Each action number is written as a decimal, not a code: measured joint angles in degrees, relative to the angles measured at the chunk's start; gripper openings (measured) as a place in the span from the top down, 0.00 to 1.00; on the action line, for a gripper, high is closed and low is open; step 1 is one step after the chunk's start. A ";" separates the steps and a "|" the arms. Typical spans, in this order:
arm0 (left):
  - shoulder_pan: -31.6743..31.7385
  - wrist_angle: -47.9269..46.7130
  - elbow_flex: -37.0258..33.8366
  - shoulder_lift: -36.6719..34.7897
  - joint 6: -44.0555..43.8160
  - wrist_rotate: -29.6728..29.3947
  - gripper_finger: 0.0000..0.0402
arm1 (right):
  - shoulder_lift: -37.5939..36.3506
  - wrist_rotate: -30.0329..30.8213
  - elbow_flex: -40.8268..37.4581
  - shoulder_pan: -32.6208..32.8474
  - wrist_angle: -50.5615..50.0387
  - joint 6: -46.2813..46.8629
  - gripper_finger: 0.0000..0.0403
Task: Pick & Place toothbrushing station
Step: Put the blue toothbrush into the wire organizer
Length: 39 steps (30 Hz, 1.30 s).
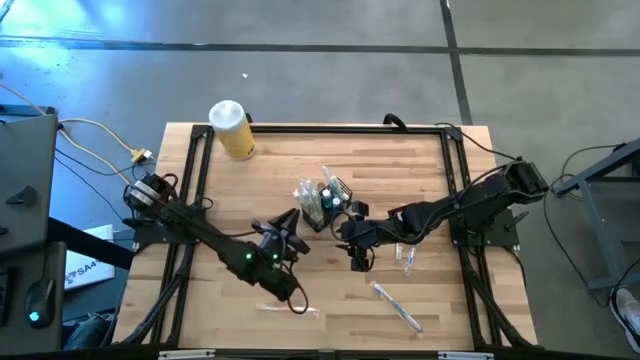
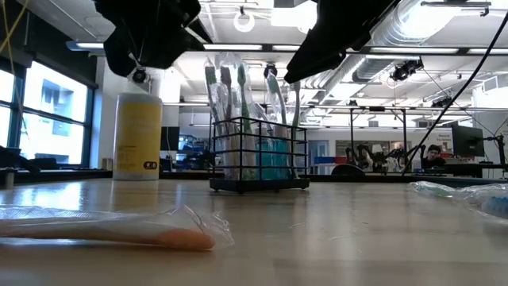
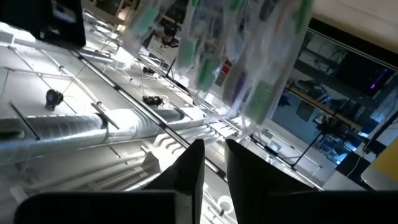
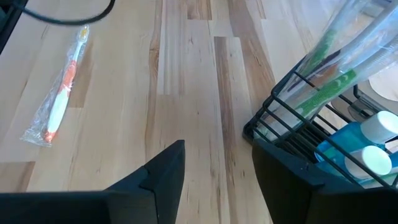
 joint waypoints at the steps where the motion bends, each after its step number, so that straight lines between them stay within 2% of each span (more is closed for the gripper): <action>1: 0.00 -0.01 0.00 -0.43 0.01 -0.04 0.85 | -0.02 0.00 0.00 0.01 0.04 0.00 0.55; 5: 0.40 -0.09 0.04 -2.72 -0.24 0.86 0.85 | 0.00 0.00 0.00 0.00 0.00 0.00 0.55; 12: 0.81 1.62 0.02 -2.66 -1.50 4.18 0.85 | 0.00 0.00 0.00 0.01 -0.13 0.11 0.55; 21: 0.81 1.62 0.00 -2.60 -1.34 28.23 0.85 | 0.00 -0.02 0.00 0.01 -0.11 0.44 0.55; 25: 0.83 2.19 0.00 -2.59 3.32 31.80 0.85 | 0.00 -0.01 0.00 0.01 -0.11 0.44 0.55; 30: 1.97 5.04 0.00 -2.59 12.46 39.73 0.85 | 0.00 -0.02 0.00 0.01 -0.11 0.44 0.55; 33: 2.79 4.66 -0.02 -2.57 7.35 39.75 0.85 | 0.00 -0.02 0.00 0.26 -0.16 0.46 0.55; 37: 4.02 5.38 0.35 -2.57 -5.54 31.88 0.85 | 0.00 0.00 0.00 0.88 -0.59 0.46 0.55; 39: 4.78 5.32 1.51 -2.55 -11.59 30.68 0.85 | 0.00 0.02 0.00 1.20 -0.55 0.46 0.55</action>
